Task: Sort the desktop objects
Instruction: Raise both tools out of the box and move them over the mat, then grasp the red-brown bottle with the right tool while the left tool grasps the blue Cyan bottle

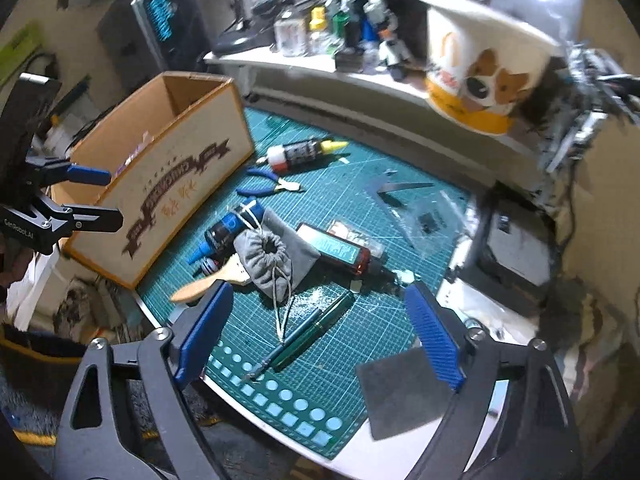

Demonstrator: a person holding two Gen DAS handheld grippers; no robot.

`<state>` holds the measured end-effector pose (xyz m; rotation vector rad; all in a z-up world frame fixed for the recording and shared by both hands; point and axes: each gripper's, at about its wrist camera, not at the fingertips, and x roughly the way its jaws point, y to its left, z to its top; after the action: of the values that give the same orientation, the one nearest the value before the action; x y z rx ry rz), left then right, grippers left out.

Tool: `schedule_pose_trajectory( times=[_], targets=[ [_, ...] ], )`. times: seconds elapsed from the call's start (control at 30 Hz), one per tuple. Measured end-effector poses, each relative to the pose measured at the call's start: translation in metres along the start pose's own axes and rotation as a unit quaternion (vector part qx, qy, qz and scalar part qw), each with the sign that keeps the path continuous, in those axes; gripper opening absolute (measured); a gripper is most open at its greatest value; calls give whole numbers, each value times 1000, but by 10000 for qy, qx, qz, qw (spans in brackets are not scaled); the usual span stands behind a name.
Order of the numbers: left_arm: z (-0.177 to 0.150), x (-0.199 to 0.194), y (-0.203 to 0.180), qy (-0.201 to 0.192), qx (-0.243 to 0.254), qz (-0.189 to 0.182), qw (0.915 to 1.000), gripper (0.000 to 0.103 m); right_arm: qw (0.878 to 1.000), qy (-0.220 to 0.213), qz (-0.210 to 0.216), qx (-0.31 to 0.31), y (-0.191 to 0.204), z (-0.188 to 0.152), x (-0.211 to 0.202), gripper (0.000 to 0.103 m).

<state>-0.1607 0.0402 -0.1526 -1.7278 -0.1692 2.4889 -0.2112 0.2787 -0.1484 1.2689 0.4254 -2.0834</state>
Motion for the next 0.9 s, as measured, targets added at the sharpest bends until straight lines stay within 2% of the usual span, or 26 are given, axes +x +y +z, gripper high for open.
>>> schedule_pose_trajectory(
  times=[0.03,0.07,0.1,0.17,0.23,0.43,0.57,0.7,0.8,0.9],
  targets=[
    [-2,3,-5,-6,-23,-6,10000,103,9999,37,90,-131,-3,1,6,86],
    [-4,7,-9,-6,-47,-15,10000,103,9995,74,180,-261,-6,1,13,80],
    [-7,10,-15,-2,-72,-26,10000,103,9988,110,270,-392,-9,2,19,69],
    [-11,18,-21,6,-214,-98,9997,103,9947,238,611,-797,-16,5,38,58],
    [-15,26,-23,59,-484,-114,9987,103,9890,360,849,-1155,-20,7,56,53],
    [-26,48,-24,168,-1115,133,9935,103,9587,716,1314,-2419,-23,15,116,37],
    [-34,53,-25,144,-1363,255,9902,103,9428,786,1392,-2924,-21,21,144,37],
    [-42,61,-23,129,-1621,322,9862,103,9402,724,1575,-2932,-27,27,157,40],
    [-45,65,-19,92,-1781,392,9832,103,9378,918,1629,-2924,-30,29,170,43],
    [-44,67,-15,59,-1821,518,9819,103,9340,856,1698,-3024,-29,27,172,41]
  ],
)
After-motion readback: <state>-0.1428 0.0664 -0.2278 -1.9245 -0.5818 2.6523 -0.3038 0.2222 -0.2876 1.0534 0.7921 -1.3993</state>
